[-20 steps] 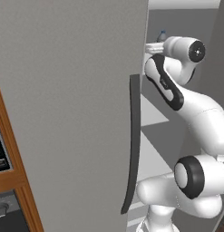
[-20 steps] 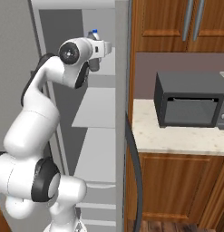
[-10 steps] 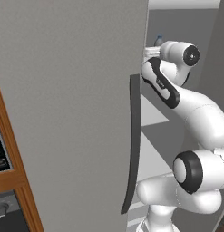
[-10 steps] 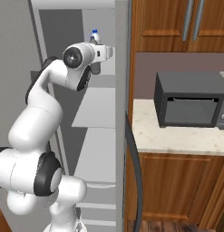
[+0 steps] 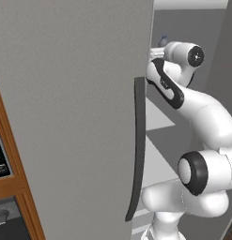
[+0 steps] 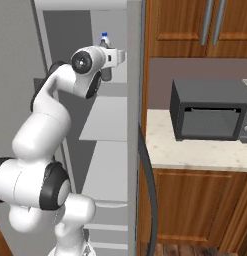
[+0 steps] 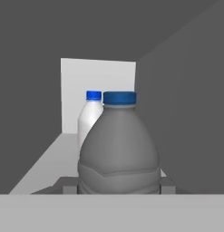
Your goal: Take the bottled waters from the counter and place them in the freezer to freeze. Close the freezer door after placing the bottles.
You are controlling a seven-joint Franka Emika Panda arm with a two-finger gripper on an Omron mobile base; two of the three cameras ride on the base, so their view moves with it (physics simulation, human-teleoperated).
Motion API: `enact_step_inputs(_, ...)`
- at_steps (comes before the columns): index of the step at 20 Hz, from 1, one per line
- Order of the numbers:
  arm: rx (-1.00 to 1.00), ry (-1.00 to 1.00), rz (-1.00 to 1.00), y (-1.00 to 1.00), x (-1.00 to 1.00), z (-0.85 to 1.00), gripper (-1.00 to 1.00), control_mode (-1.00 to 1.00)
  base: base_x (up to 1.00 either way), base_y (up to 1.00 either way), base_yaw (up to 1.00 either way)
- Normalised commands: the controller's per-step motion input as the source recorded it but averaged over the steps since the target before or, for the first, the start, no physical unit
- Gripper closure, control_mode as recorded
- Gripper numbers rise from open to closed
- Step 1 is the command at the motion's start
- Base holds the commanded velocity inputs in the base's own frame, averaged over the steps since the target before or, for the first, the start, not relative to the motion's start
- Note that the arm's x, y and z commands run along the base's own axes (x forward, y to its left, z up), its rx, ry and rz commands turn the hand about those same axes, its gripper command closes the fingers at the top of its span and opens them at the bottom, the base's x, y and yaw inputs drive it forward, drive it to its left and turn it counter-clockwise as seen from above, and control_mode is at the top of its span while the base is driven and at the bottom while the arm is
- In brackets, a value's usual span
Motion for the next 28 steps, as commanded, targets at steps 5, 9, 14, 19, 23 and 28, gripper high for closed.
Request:
enact_step_inputs(5, 0.0, 0.0, 0.0, 0.0, 0.45, -0.08, 1.0, -1.0, 0.0, 0.0, 0.0)
enact_step_inputs(9, 0.0, 0.0, 0.0, 0.0, 0.54, -0.26, 1.0, -1.0, 0.0, 0.0, 0.0)
enact_step_inputs(14, 0.0, 0.0, 0.0, -0.01, 0.26, -0.3, 1.0, -1.0, 0.0, 0.0, 0.0)
enact_step_inputs(19, 0.0, 0.0, 0.0, 0.0, 0.09, -0.36, 1.0, -1.0, 0.0, 0.0, 0.0)
enact_step_inputs(23, 0.0, 0.0, 0.0, 0.0, 0.01, -0.41, 1.0, -1.0, 0.0, 0.0, 0.0)
enact_step_inputs(28, 0.0, 0.0, 0.0, 0.0, 0.0, -0.2, 1.0, -1.0, 0.0, 0.0, 0.0)
